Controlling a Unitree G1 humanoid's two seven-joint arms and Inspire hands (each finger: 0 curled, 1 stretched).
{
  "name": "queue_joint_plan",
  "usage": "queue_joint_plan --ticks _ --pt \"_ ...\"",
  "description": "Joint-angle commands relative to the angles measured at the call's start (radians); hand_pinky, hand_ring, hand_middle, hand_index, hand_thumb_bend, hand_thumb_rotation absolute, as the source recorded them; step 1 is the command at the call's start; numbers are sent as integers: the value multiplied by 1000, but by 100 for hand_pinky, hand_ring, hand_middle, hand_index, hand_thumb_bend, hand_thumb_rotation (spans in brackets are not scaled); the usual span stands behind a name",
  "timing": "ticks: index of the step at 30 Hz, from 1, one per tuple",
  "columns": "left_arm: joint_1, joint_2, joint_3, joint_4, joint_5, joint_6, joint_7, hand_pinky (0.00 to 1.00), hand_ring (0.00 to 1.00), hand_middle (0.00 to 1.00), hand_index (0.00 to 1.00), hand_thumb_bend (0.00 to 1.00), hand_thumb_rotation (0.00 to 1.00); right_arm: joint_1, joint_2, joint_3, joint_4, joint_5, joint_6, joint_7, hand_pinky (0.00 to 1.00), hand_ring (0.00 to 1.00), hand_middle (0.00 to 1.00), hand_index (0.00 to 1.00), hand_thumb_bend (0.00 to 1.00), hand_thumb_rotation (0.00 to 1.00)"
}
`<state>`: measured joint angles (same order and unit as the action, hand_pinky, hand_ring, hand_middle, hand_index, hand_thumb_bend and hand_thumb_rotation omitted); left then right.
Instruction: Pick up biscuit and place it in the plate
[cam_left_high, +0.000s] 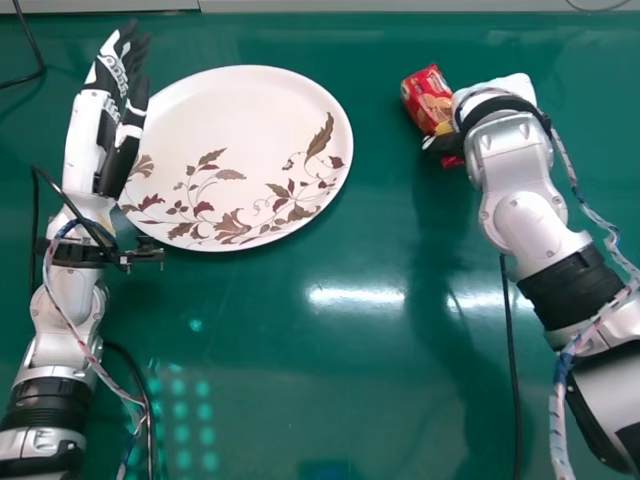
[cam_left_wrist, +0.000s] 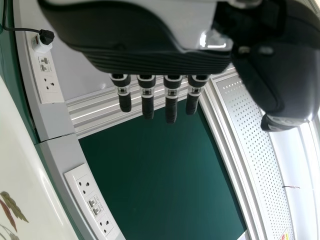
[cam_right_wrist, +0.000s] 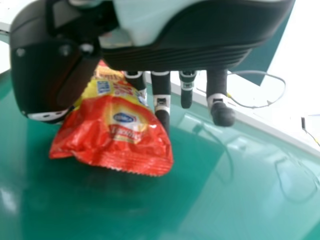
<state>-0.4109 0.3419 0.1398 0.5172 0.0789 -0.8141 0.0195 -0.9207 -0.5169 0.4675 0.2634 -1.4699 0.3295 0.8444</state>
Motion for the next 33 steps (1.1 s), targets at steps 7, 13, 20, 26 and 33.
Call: queue_joint_plan --ticks 7,13,20,26,33 --pt "85 -75 -25 54 -43 2 -21 100 99 97 100 73 69 37 -47 -3 -24 46 -30 -81 7 13 47 50 52 0" --pt "83 -85 -28 38 -28 26 -11 100 98 97 100 74 69 67 -66 -49 -78 107 -29 -129 6 13 47 49 52 0" --pt "88 -80 -24 50 -18 40 2 100 100 97 100 75 69 146 -77 -171 -220 227 -12 -252 10 16 47 48 52 0" --pt "75 -67 -18 80 -41 31 -26 100 100 98 100 74 65 216 -107 -251 -393 259 -8 -278 5 11 47 48 52 0" --pt "75 -59 -16 57 -45 66 -42 100 100 99 100 76 66 267 -117 -315 -585 292 -27 -256 6 12 40 48 51 0"
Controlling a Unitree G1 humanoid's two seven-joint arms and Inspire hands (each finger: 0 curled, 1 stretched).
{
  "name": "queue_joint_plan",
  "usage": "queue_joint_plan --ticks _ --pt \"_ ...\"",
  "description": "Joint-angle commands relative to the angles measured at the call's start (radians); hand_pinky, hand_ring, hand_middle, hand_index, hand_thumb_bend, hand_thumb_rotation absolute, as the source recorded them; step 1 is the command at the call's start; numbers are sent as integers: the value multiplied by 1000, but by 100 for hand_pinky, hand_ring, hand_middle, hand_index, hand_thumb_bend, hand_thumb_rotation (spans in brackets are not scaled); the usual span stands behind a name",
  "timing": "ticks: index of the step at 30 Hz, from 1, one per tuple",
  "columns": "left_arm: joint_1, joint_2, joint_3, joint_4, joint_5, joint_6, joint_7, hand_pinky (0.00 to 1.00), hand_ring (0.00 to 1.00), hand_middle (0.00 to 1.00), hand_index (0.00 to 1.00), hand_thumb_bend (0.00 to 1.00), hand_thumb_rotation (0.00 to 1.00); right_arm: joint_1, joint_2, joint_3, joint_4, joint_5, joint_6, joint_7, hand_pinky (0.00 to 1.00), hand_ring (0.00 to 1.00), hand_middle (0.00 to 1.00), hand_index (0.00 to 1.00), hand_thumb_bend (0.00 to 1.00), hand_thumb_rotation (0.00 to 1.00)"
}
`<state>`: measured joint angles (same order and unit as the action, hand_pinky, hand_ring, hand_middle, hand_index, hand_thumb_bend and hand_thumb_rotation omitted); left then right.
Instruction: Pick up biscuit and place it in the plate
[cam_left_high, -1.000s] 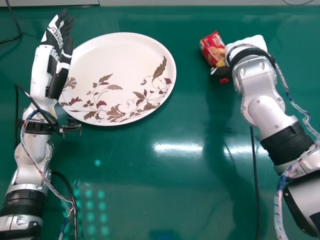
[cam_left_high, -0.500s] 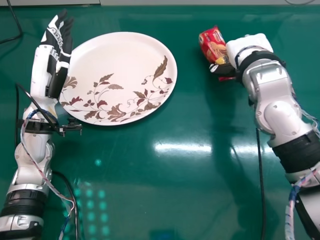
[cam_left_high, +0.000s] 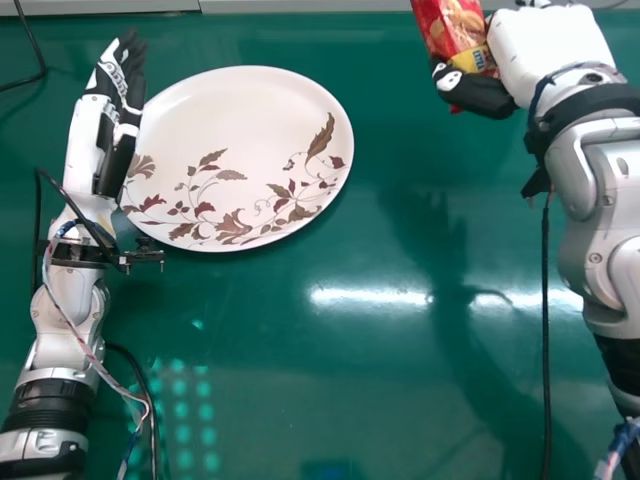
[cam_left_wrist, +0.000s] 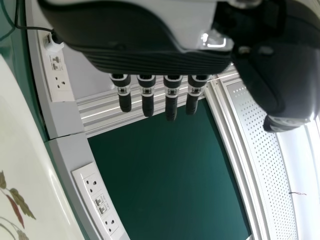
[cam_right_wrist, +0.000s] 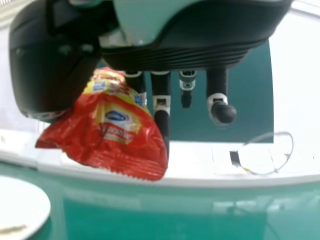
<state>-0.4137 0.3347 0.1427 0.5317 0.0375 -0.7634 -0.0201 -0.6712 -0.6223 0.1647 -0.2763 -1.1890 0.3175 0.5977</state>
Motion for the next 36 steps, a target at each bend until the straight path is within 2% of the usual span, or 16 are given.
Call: queue_joint_plan --ticks 1,7,10,12,13,16,18,20,21,22,26,27,28,32,36 --pt "79 -51 -18 38 0 21 0 100 100 99 100 76 66 18 -12 -13 -65 9 -22 -5 6 11 40 48 52 0" --pt "78 -49 -16 27 9 34 9 100 100 98 100 78 66 -14 38 8 -141 13 -40 35 5 10 40 48 51 0" --pt "79 -46 -14 17 12 51 10 100 100 98 100 79 66 -37 72 35 -143 48 -82 25 6 11 39 48 51 0" --pt "81 -45 -12 10 10 58 9 100 99 98 100 79 66 -51 113 61 -123 67 -97 11 7 12 38 49 51 0" --pt "81 -45 -11 6 6 62 6 100 99 98 100 78 66 -56 136 75 -106 76 -105 -5 8 12 43 48 52 0" --pt "77 -37 -8 4 19 67 16 99 98 97 100 78 66 -85 206 126 -42 91 -116 -16 8 14 46 48 52 0" --pt "75 -33 -7 -1 23 76 17 99 97 97 99 80 67 -112 251 170 22 96 -133 -27 9 14 47 48 52 0" --pt "73 -30 -6 -6 22 82 13 100 97 97 99 80 67 -140 275 215 104 107 -189 -71 9 15 47 48 52 0" --pt "71 -28 -7 -6 22 79 10 100 97 97 100 79 67 -157 288 236 145 113 -209 -75 12 18 43 50 52 0" --pt "70 -26 -7 -6 24 75 10 100 97 97 100 78 67 -172 308 254 184 114 -215 -81 13 19 45 49 52 0" --pt "67 -21 -9 -10 30 72 11 100 97 97 100 77 67 -229 381 319 371 103 -260 -216 9 15 47 48 52 0" --pt "66 -21 -9 -10 31 71 11 100 97 97 100 77 67 -245 394 333 421 100 -273 -250 9 14 34 48 52 7" --pt "66 -21 -9 -13 31 72 11 99 97 97 100 76 67 -261 404 345 468 101 -284 -277 9 14 27 48 51 12" --pt "67 -17 -9 -18 37 77 15 98 97 97 100 76 67 -340 421 399 645 94 -328 -327 10 15 23 47 51 15" --pt "67 -14 -8 -12 53 67 27 95 96 96 99 76 68 -389 445 433 780 92 -335 -383 7 12 20 47 52 15"
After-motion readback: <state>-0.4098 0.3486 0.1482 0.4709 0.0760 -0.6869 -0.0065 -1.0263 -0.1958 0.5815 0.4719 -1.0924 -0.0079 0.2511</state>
